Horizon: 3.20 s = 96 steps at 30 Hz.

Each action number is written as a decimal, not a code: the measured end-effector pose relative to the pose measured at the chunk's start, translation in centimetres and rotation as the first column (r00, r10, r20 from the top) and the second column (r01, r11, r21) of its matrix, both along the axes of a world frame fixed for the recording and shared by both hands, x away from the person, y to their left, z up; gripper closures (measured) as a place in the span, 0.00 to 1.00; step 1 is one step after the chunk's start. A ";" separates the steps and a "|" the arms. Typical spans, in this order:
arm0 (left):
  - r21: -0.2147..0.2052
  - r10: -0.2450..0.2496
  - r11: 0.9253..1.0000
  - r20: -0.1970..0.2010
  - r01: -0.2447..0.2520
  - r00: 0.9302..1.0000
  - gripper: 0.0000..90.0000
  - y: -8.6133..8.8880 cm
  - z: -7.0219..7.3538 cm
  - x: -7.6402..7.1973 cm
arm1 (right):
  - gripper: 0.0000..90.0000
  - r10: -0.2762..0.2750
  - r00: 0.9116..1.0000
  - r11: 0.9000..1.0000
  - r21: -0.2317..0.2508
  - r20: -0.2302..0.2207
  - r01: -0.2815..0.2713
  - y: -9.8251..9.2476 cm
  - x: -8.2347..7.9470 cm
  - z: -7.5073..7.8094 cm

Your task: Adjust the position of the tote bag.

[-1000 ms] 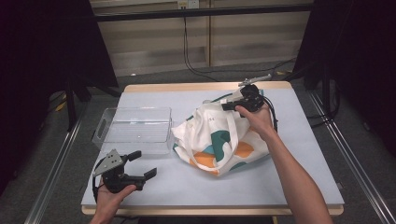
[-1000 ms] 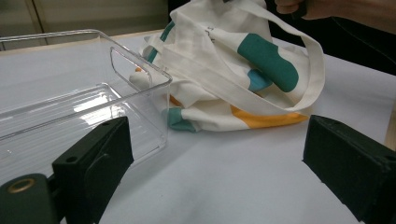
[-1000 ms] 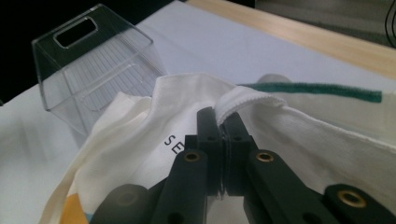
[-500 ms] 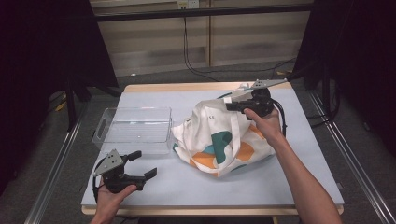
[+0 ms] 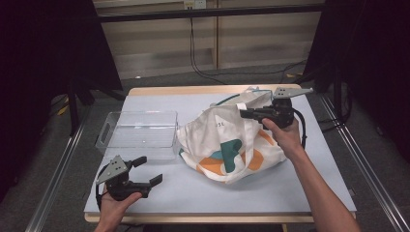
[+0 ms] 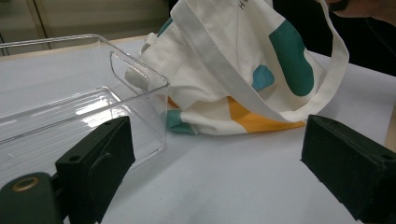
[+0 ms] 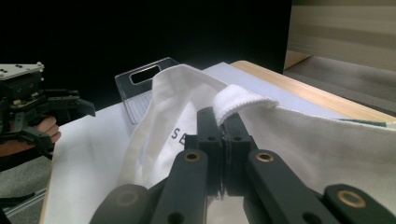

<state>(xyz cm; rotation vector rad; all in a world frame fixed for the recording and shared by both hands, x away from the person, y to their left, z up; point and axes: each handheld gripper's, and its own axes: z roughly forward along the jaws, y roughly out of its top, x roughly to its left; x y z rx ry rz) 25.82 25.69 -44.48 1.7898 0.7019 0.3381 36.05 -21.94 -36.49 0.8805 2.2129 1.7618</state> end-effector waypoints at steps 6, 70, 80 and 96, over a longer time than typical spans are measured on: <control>-0.003 -0.005 1.000 -0.004 0.005 1.000 0.12 -0.2 0.0 -0.1 | 0.98 0.009 1.000 1.000 0.026 0.025 -0.010 -0.8 -1.7 -0.1; -0.029 -0.008 1.000 -0.004 0.008 1.000 0.18 -0.5 0.6 -0.4 | 0.98 0.030 0.983 0.971 -0.229 -0.180 -0.071 -3.5 -11.2 -11.0; -0.028 -0.044 0.999 -0.013 0.044 0.999 0.25 -1.2 0.8 -0.6 | 0.96 0.022 0.986 0.972 -0.229 -0.164 -0.059 -3.4 -10.9 -11.0; 0.001 -0.217 0.976 -0.022 0.217 0.976 0.45 -6.6 3.3 0.2 | 0.53 -0.047 0.994 0.989 -0.146 -0.094 0.033 -4.8 -11.2 -8.5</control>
